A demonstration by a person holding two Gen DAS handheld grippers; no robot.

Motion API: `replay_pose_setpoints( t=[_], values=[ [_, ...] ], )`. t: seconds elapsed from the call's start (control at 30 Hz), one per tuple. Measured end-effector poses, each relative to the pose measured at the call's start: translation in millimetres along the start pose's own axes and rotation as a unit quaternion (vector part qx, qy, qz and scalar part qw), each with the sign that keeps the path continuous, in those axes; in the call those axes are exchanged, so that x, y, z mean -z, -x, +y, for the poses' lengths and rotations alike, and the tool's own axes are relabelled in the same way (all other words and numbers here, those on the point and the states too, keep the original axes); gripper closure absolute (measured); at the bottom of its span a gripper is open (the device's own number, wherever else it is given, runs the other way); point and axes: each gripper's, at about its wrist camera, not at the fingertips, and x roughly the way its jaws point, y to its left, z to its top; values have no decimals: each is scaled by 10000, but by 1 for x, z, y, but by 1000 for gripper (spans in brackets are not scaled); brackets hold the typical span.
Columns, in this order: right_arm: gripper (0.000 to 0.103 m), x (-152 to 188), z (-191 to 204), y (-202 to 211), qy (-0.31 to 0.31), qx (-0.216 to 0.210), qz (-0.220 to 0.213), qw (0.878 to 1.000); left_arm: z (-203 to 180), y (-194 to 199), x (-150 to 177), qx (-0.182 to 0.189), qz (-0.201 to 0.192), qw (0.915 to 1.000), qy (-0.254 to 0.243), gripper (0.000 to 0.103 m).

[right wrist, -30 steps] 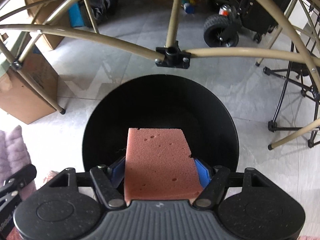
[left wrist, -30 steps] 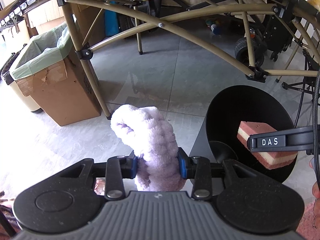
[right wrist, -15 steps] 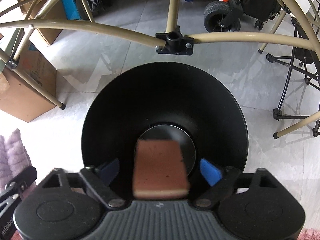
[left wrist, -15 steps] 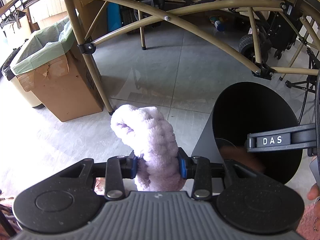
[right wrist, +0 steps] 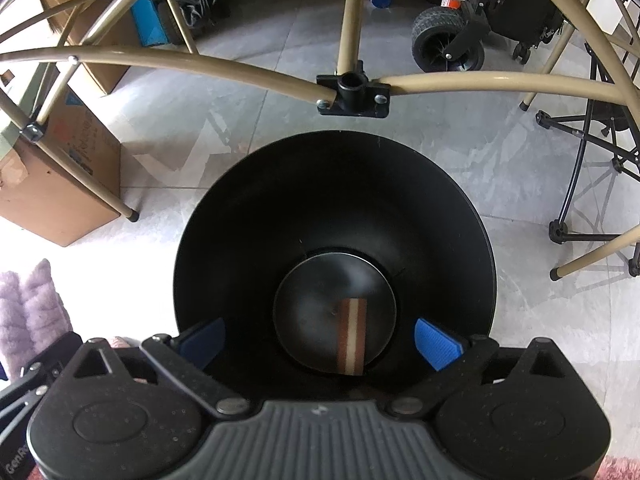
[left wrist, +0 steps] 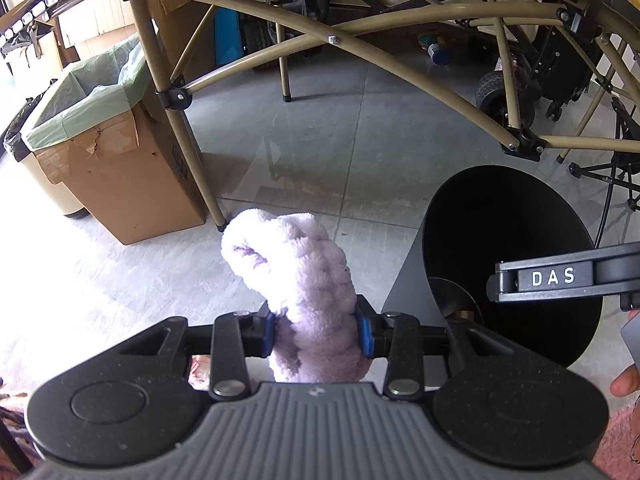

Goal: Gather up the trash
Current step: 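Move the left tool over the bin and open it to drop the sock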

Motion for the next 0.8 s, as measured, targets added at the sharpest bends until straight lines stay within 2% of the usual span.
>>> replay_pose_setpoints(
  t=[0.43,0.8],
  values=[
    [1,7,-11,26,24,-168,-234,9996,-21,16,1,182,-194,9994,-206,65],
    [1,18,-49,59,-240,-212,-608,9976,-62,29,2,325,-407,9968,-610,64]
  ],
)
